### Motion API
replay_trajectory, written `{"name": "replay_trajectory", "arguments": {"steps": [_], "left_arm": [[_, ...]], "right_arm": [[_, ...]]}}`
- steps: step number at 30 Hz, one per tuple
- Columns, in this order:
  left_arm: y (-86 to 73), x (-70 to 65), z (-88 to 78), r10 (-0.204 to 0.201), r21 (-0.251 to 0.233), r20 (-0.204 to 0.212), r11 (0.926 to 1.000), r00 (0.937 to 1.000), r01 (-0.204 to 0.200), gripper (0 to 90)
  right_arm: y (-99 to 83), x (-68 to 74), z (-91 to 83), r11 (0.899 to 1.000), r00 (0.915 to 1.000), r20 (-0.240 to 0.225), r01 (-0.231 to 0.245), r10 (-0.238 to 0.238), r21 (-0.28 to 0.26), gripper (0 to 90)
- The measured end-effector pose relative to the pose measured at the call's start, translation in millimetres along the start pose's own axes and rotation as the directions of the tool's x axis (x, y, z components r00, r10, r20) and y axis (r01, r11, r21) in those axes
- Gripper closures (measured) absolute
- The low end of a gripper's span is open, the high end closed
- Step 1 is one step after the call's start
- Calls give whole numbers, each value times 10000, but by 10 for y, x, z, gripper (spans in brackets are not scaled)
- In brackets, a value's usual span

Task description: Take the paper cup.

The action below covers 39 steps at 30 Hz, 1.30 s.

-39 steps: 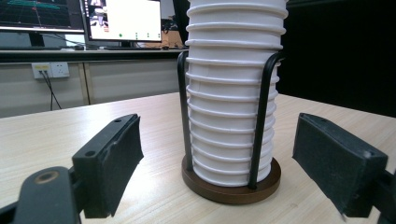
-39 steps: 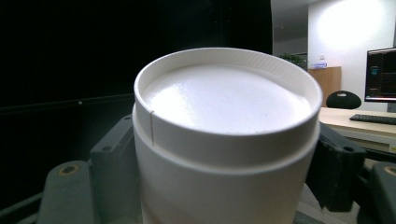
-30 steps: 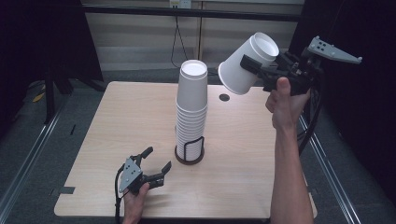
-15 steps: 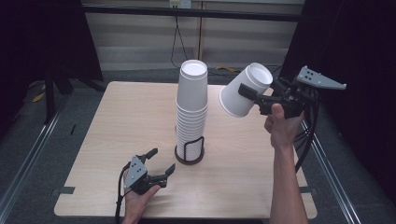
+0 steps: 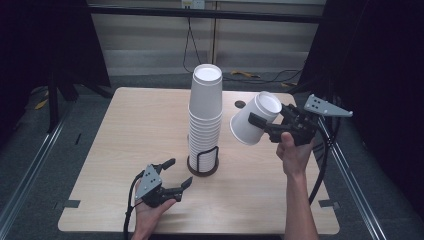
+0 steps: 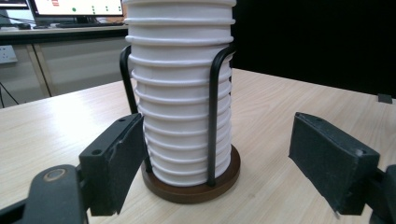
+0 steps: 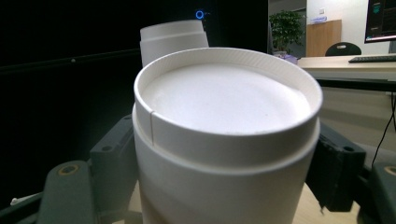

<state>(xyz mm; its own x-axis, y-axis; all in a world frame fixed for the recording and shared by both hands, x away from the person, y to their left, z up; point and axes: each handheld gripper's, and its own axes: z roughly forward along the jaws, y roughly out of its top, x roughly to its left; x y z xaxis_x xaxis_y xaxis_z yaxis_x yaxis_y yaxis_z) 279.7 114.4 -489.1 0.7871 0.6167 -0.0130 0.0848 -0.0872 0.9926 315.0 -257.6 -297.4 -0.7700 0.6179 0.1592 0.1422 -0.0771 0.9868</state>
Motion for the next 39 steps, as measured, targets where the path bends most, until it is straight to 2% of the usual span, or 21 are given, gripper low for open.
{"name": "replay_trajectory", "arguments": {"steps": [2,6,9,10,12,14,20,22,26,31,32,39], "left_arm": [[12,-2,4,-18,-42,50,10000,10000,18,183],[73,-18,30,-33,-57,169,10000,9999,34,183],[98,-17,33,182,-32,238,9998,9996,-181,183],[108,-25,38,91,-60,259,9999,9996,-90,183],[134,-33,38,64,-22,428,10000,9991,-63,182],[164,-44,40,231,-28,447,9997,9987,-230,182],[245,-88,89,208,-173,808,9997,9965,-195,174],[260,-127,118,358,-244,562,9991,9978,-344,174],[308,-193,193,569,-229,934,9982,9940,-550,166],[339,-234,245,585,-333,1237,9979,9906,-548,161],[357,-249,264,657,-364,1382,9975,9882,-612,160],[396,-287,286,780,-456,1622,9964,9837,-715,156]], "right_arm": [[-51,12,-5,9999,9998,-161,-105,105,8,228],[-124,54,-1,9998,9998,-188,-75,78,168,228],[-164,62,18,9996,9997,-234,-57,64,275,228],[-184,67,26,9994,9997,-233,-57,65,346,228],[-249,84,45,9991,9994,-325,-85,99,408,228],[-271,90,49,9989,9993,-339,-115,131,453,228],[-428,92,80,9975,9978,-520,-380,411,603,228],[-482,93,84,9974,9973,-549,-458,489,550,229],[-599,122,102,9953,9957,-708,-543,600,806,228],[-705,183,114,9943,9953,-758,-529,600,927,228],[-727,194,118,9939,9952,-757,-550,624,956,228],[-870,250,162,9918,9954,-709,-568,651,1142,229]]}}
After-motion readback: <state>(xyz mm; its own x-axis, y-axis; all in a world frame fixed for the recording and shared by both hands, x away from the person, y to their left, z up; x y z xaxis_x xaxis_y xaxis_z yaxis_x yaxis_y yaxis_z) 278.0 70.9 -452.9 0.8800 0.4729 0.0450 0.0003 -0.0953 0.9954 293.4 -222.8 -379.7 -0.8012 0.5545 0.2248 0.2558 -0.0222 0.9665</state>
